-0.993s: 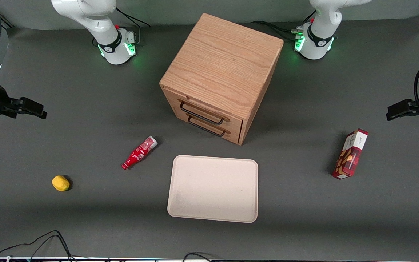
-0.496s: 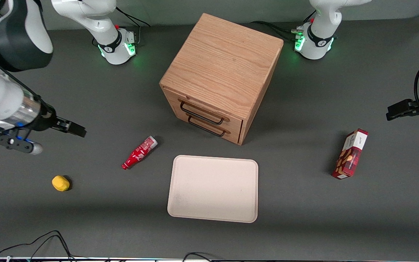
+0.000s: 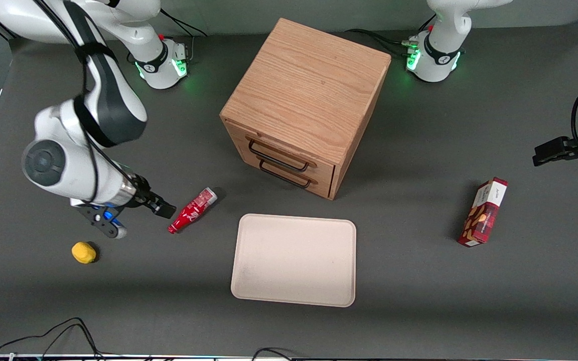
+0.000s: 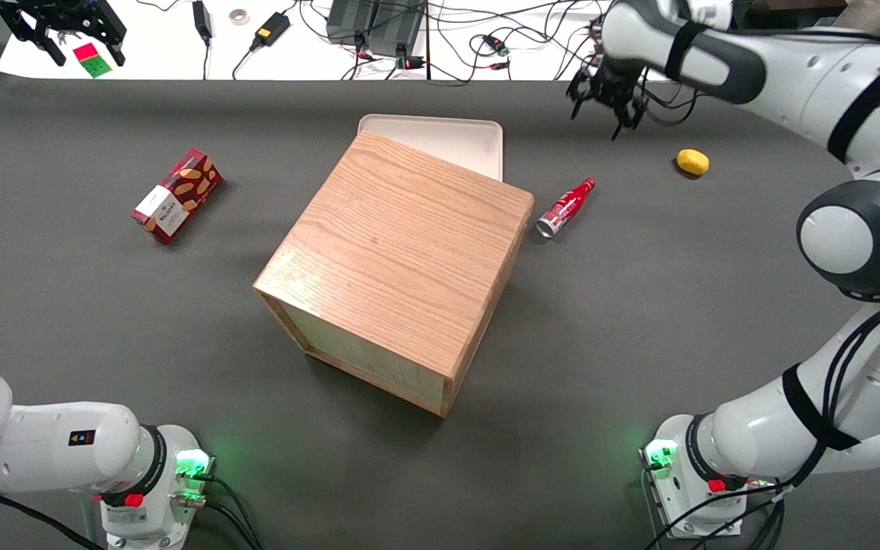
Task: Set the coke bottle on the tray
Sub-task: 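Move the open right gripper down over the lying red Coca-Cola bottle, then close the right gripper around the red bottle's body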
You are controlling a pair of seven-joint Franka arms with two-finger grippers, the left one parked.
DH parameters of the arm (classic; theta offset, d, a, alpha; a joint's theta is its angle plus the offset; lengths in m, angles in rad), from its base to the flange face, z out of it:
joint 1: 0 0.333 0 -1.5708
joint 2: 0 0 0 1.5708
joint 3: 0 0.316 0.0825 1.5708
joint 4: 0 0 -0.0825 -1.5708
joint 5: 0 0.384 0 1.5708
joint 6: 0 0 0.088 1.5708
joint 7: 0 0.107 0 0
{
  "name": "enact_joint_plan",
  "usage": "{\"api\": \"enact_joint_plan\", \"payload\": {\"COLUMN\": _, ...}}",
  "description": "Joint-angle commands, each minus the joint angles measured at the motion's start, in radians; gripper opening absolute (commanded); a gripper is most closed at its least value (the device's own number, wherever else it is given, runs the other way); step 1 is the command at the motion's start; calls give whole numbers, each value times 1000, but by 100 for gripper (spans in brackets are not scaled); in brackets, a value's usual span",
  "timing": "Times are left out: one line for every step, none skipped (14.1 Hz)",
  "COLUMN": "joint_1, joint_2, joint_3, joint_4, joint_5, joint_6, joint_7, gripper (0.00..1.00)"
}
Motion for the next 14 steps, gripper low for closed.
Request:
{"api": "enact_joint_plan", "payload": {"joint_1": -2, "joint_2": -13, "joint_3": 3, "joint_4": -176, "joint_5": -18, "joint_6": 177, "joint_7": 103, "gripper": 100}}
{"api": "enact_joint_plan", "payload": {"joint_1": -4, "joint_2": 12, "joint_3": 3, "joint_4": -206, "joint_5": -23, "joint_6": 221, "joint_7": 127, "gripper": 100}}
{"api": "enact_joint_plan", "payload": {"joint_1": -2, "joint_2": 38, "joint_3": 3, "joint_4": -220, "joint_5": -29, "joint_6": 264, "joint_7": 155, "gripper": 100}}
{"api": "enact_joint_plan", "payload": {"joint_1": -1, "joint_2": 71, "joint_3": 5, "joint_4": -223, "joint_5": -52, "joint_6": 301, "joint_7": 188, "gripper": 100}}
{"api": "enact_joint_plan", "payload": {"joint_1": 5, "joint_2": 108, "joint_3": 5, "joint_4": -227, "joint_5": -102, "joint_6": 339, "joint_7": 221, "gripper": 100}}
{"api": "enact_joint_plan", "payload": {"joint_1": 7, "joint_2": 136, "joint_3": 8, "joint_4": -236, "joint_5": -136, "joint_6": 381, "joint_7": 264, "gripper": 100}}
{"api": "enact_joint_plan", "payload": {"joint_1": 7, "joint_2": 162, "joint_3": 9, "joint_4": -237, "joint_5": -157, "joint_6": 404, "joint_7": 288, "gripper": 100}}
{"api": "enact_joint_plan", "payload": {"joint_1": 7, "joint_2": 177, "joint_3": 9, "joint_4": -237, "joint_5": -161, "joint_6": 424, "joint_7": 295, "gripper": 100}}
{"api": "enact_joint_plan", "payload": {"joint_1": 8, "joint_2": 188, "joint_3": 9, "joint_4": -237, "joint_5": -161, "joint_6": 442, "joint_7": 296, "gripper": 100}}
{"api": "enact_joint_plan", "payload": {"joint_1": 10, "joint_2": 199, "joint_3": 11, "joint_4": -238, "joint_5": -161, "joint_6": 458, "joint_7": 299, "gripper": 100}}
{"api": "enact_joint_plan", "payload": {"joint_1": 8, "joint_2": 207, "joint_3": 15, "joint_4": -238, "joint_5": -161, "joint_6": 464, "joint_7": 302, "gripper": 100}}
{"api": "enact_joint_plan", "payload": {"joint_1": 8, "joint_2": 213, "joint_3": 15, "joint_4": -238, "joint_5": -161, "joint_6": 472, "joint_7": 304, "gripper": 100}}
{"api": "enact_joint_plan", "payload": {"joint_1": 8, "joint_2": 217, "joint_3": 17, "joint_4": -240, "joint_5": -161, "joint_6": 481, "joint_7": 304, "gripper": 99}}
{"api": "enact_joint_plan", "payload": {"joint_1": 8, "joint_2": 221, "joint_3": 17, "joint_4": -241, "joint_5": -161, "joint_6": 484, "joint_7": 304, "gripper": 97}}
